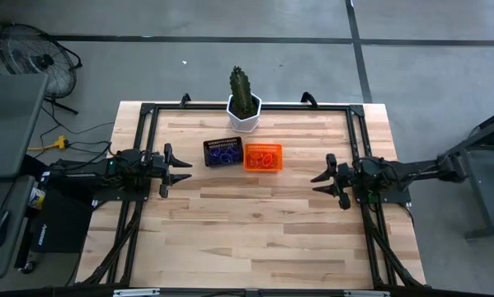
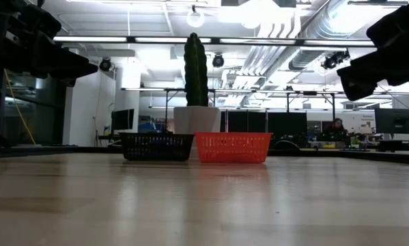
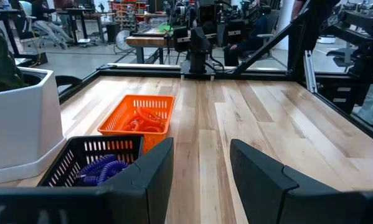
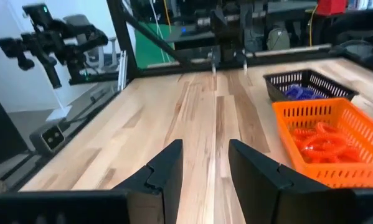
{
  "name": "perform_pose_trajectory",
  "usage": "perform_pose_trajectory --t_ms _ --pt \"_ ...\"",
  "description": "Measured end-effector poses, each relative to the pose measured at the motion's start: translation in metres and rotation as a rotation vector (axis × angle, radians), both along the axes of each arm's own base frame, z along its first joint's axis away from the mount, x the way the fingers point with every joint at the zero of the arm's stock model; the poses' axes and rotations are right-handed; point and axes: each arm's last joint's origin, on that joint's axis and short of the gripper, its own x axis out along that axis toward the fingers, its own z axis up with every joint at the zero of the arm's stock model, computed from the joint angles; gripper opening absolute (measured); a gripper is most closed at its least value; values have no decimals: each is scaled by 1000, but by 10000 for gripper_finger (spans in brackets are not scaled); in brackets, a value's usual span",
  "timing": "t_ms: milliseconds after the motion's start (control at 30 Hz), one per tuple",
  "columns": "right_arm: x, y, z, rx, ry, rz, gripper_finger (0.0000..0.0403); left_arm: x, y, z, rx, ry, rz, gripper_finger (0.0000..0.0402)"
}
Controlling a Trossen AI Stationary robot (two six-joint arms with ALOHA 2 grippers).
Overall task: Sort spring keychains
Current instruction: Return to home position
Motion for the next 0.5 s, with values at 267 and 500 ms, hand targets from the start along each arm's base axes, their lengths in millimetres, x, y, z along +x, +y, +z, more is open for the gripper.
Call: perform_pose_trajectory --t_ms 267,500 --pt "-4 -2 5 -63 -71 -47 124 0 0 0 0 0 0 156" --pt "-4 -6 5 -79 -65 -100 124 0 0 0 0 0 0 156"
